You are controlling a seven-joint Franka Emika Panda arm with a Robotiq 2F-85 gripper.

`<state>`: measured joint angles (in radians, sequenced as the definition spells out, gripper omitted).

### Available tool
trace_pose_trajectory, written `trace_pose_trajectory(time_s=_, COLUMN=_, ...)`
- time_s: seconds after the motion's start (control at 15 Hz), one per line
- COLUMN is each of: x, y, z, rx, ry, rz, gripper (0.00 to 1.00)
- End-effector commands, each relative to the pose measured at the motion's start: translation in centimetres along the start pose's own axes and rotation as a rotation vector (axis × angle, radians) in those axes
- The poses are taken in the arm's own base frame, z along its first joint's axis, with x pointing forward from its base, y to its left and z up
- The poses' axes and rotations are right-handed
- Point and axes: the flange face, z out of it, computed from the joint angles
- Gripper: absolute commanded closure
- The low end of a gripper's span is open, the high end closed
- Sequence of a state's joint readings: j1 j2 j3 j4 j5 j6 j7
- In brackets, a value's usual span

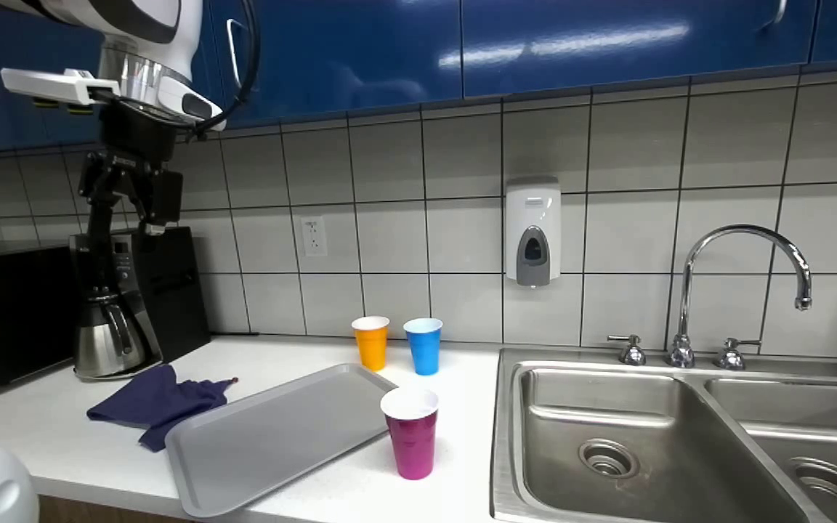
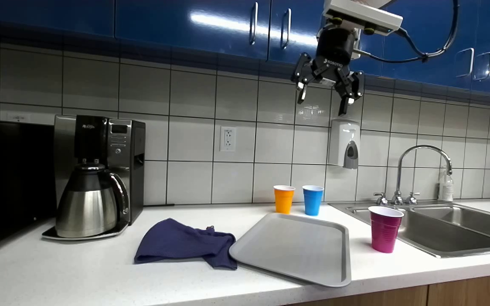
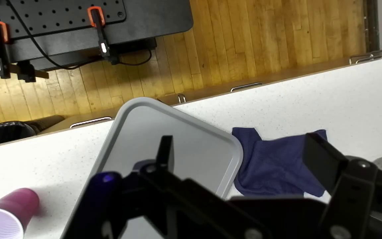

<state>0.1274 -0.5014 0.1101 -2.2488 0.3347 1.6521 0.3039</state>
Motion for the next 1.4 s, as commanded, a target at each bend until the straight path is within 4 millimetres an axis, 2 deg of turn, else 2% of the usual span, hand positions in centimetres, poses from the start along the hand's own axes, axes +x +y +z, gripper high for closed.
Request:
trace_pose_trajectory(time_s=0.0, x=0.0, y=0.0, z=-0.1, rx=0.000, ry=-0.001, rz=0.000, gripper=0.00)
trace_pose_trajectory(time_s=0.4, x=-0.2, y=0.6, z=1.2, rx=-0.033, ry=0.000, rz=0.011, gripper=0.00)
trace_pose_trajectory(time_s=1.33, x=1.5, y=5.5, z=5.9, rx=-0.133, ry=0.003, rz=0.064, gripper=0.00)
